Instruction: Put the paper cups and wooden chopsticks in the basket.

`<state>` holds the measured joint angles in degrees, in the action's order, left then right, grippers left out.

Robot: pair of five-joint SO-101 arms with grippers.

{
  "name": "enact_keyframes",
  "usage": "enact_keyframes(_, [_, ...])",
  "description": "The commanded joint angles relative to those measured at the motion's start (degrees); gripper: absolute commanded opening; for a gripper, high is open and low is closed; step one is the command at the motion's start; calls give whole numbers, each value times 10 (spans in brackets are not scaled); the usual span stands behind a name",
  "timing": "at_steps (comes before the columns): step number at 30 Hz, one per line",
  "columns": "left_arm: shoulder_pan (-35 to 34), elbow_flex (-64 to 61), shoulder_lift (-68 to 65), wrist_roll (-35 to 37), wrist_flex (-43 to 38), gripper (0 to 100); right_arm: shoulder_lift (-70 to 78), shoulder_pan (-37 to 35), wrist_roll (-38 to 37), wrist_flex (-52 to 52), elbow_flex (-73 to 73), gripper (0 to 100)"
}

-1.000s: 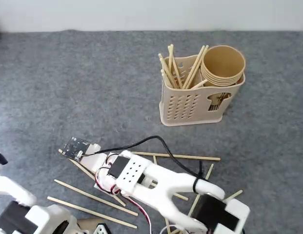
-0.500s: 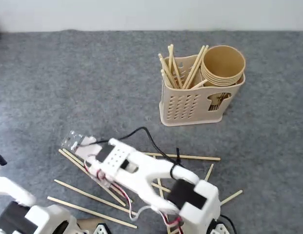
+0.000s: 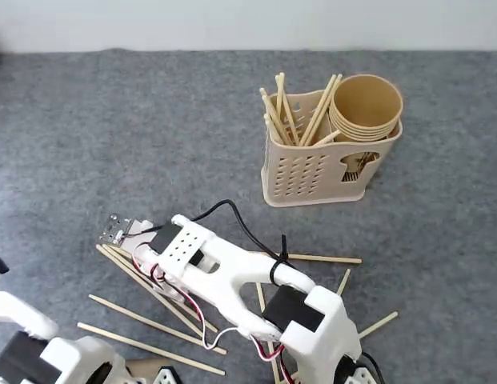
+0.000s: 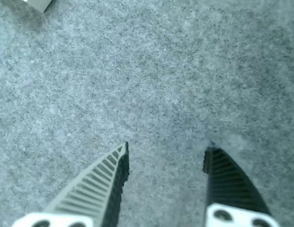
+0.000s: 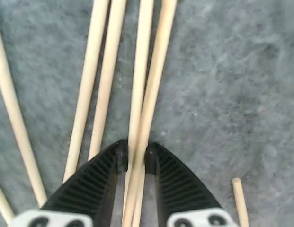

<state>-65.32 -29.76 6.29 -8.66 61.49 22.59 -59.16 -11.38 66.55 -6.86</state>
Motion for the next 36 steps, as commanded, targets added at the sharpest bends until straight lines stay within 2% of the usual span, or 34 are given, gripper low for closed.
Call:
enact_keyframes(1, [-4, 5, 22, -4, -9, 251, -55, 6, -10, 40, -3, 9])
enact_keyframes(16, [-2, 2, 22, -4, -5, 251, -439, 127, -37, 53, -144, 9])
enact_keyframes(24, [-1, 2, 22, -4, -5, 251, -561, 196, -37, 53, -90, 9])
enact_keyframes(33, [-1, 2, 22, -4, -7, 251, -602, 240, -37, 49, 10, 9])
enact_keyframes(36, [0, 2, 22, -4, -8, 251, -605, 257, -57, 47, 57, 9])
